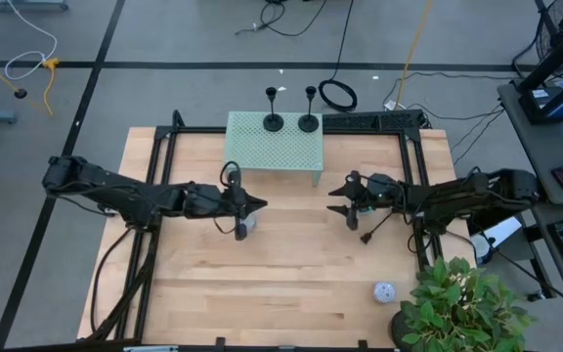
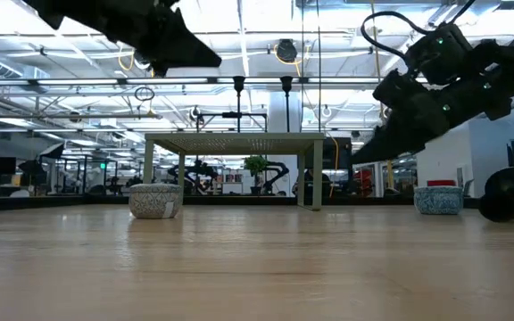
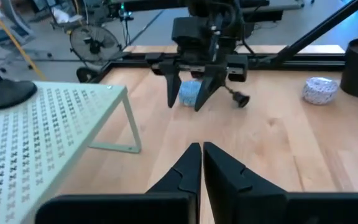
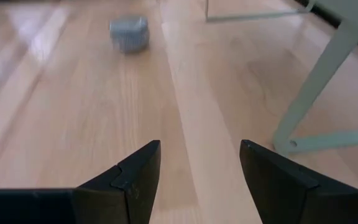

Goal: Pick & Place candle stick holders
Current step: Put the black candle holder on the shelf

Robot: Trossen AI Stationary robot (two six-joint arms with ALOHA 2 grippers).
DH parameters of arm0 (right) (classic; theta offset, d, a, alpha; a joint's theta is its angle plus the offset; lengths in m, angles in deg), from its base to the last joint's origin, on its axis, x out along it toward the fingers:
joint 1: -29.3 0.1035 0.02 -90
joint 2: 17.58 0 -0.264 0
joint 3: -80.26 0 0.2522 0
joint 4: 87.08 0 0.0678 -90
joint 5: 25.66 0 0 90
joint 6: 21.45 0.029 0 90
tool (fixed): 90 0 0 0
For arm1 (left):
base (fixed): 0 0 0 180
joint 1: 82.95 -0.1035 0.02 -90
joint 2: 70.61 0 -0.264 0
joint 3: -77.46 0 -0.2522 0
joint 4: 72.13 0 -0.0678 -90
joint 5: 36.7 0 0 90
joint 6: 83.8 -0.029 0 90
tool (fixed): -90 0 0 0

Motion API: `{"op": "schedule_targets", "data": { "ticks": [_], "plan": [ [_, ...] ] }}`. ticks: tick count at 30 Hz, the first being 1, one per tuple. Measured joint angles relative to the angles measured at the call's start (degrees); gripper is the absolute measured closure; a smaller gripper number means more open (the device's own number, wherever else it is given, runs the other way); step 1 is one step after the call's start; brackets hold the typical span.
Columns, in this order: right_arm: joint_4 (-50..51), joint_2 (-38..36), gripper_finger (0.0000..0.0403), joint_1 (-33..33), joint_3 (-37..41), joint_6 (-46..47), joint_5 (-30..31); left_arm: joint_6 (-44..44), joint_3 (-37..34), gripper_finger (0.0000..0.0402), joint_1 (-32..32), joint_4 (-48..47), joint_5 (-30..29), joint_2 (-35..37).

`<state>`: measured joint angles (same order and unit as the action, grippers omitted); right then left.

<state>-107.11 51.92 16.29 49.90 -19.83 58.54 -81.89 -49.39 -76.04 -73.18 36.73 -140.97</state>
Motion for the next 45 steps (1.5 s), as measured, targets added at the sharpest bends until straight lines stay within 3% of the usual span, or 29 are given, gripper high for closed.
{"op": "schedule_targets", "data": {
  "ticks": [4, 11, 16, 22, 32, 45],
  "plan": [
    [5.17, -2.5, 0.019, 0.0, 0.0, -3.28, 0.07, 0.07, -0.02, 0.0365, -0.53, -0.18, 0.02, -0.97],
    [17.14, -12.95, 0.019, 0.53, 0.0, -7.2, -0.01, -0.09, -0.07, 0.0306, -0.85, -0.08, -0.21, -1.43],
    [23.16, -21.76, 0.019, 5.17, -0.04, -12.19, -0.17, -0.14, -0.07, 0.0278, -0.85, 0.03, -0.22, -1.43],
    [36.48, -27.21, 0.019, 12.39, -0.05, -10.01, -0.22, -0.16, -0.07, 0.0275, -0.85, -0.04, -0.23, -1.43],
    [60.25, -28.04, 0.019, 23.2, -7.84, -4.29, 1.43, -0.16, -0.07, 0.0279, -0.85, 1.05, -0.26, -1.43],
    [60.5, -20.24, 0.019, 25.9, -8.44, -2.4, 4.02, -0.27, -0.07, 0.0279, -0.85, 0.98, -0.31, -1.43]
  ]
}}
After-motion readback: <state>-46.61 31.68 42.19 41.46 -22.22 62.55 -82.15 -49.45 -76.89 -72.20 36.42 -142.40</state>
